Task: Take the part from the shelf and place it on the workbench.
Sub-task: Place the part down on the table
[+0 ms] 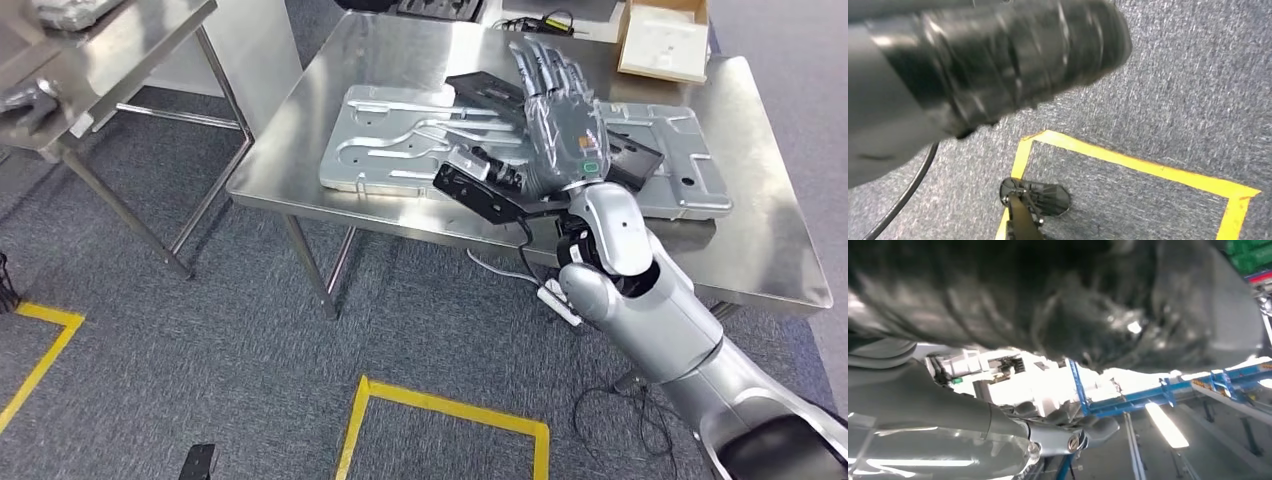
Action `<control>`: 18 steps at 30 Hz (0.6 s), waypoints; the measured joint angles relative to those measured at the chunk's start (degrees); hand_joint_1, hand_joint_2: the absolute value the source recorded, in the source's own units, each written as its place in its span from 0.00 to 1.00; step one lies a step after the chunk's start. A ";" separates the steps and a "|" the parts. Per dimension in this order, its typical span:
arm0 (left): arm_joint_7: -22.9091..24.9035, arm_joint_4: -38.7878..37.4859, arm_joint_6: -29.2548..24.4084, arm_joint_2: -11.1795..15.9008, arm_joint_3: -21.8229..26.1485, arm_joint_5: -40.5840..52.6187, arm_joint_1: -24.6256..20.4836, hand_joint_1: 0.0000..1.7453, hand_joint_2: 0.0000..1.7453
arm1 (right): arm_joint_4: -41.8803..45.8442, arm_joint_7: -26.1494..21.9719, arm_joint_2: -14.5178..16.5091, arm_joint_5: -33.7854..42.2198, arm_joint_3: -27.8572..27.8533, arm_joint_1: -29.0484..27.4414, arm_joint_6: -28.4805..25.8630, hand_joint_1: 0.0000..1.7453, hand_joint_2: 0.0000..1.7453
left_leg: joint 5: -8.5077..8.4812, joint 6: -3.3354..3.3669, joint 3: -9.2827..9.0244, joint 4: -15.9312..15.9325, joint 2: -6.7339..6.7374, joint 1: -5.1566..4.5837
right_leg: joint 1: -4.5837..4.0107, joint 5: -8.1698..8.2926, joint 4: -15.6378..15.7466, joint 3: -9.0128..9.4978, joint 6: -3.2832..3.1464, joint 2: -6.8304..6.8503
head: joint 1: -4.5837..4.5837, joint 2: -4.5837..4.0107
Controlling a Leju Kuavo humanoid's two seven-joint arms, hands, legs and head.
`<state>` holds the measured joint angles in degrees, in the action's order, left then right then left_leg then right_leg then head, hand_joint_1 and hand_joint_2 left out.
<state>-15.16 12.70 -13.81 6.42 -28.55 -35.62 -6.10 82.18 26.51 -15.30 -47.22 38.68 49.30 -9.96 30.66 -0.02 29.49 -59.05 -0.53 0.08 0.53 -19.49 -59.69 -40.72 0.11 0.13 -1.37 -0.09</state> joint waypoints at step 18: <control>0.02 -0.01 0.07 0.14 0.01 -0.12 0.21 0.00 0.00 | 0.37 -0.10 -0.64 0.36 0.00 1.00 -0.77 0.00 0.00 | -9.96 0.67 9.81 0.50 0.68 -0.11 | -0.60 -8.51 2.05 10.68 -0.48 0.13 | 0.46 0.00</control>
<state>-15.15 12.69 -13.75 6.56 -28.54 -35.74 -5.89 82.55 26.40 -15.94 -46.86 38.68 50.30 -10.73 20.70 0.65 39.30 -58.55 0.14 -0.03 -0.07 -28.01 -57.64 -30.04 -0.38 0.25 -0.91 -0.09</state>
